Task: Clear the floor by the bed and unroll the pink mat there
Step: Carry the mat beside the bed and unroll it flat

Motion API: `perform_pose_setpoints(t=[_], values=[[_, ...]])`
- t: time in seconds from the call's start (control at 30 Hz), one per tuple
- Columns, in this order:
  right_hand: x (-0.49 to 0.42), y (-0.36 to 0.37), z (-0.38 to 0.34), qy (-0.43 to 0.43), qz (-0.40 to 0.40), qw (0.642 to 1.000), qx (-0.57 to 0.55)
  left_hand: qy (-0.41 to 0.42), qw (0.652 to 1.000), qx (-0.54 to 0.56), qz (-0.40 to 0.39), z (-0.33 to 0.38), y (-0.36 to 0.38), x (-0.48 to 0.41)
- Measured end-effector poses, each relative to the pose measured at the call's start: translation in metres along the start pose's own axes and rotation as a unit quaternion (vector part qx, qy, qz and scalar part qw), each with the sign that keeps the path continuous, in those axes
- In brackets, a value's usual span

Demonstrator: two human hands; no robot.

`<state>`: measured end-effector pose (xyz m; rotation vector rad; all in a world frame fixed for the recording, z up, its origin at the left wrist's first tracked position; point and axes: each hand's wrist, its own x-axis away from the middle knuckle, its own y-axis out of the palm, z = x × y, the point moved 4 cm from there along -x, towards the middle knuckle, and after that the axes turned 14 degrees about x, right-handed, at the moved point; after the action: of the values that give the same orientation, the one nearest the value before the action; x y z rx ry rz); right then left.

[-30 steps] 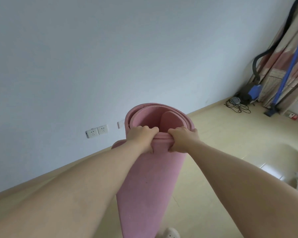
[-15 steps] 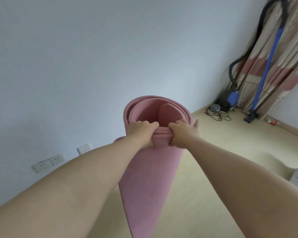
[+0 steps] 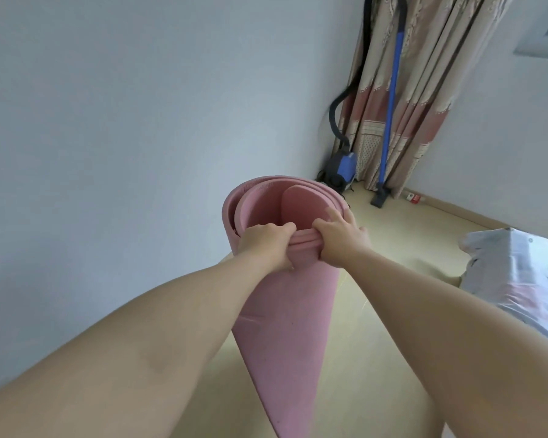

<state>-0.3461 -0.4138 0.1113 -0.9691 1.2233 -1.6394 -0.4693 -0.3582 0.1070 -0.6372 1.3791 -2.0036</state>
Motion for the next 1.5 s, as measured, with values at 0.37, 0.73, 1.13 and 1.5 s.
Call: perform_pose_setpoints(t=[0.37, 0.73, 1.13, 1.5], values=[[-0.123, 0.062, 0.181, -0.038, -0.038, 0.998, 0.032, -0.053, 0.991, 0.120, -0.036, 0.104, 0.074, -0.183], [-0.243, 0.128, 0.264, -0.070, -0.069, 0.995, 0.034, -0.086, 0.987, 0.137, 0.013, 0.132, 0.146, -0.315], [-0.407, 0.167, 0.244, 0.046, -0.065, 0.978, -0.191, -0.123, 0.989, 0.074, -0.025, 0.049, 0.147, -0.500], [-0.454, 0.249, 0.197, 0.023, -0.248, 0.930, -0.270, -0.194, 0.969, 0.153, -0.002, -0.038, 0.161, -0.605]])
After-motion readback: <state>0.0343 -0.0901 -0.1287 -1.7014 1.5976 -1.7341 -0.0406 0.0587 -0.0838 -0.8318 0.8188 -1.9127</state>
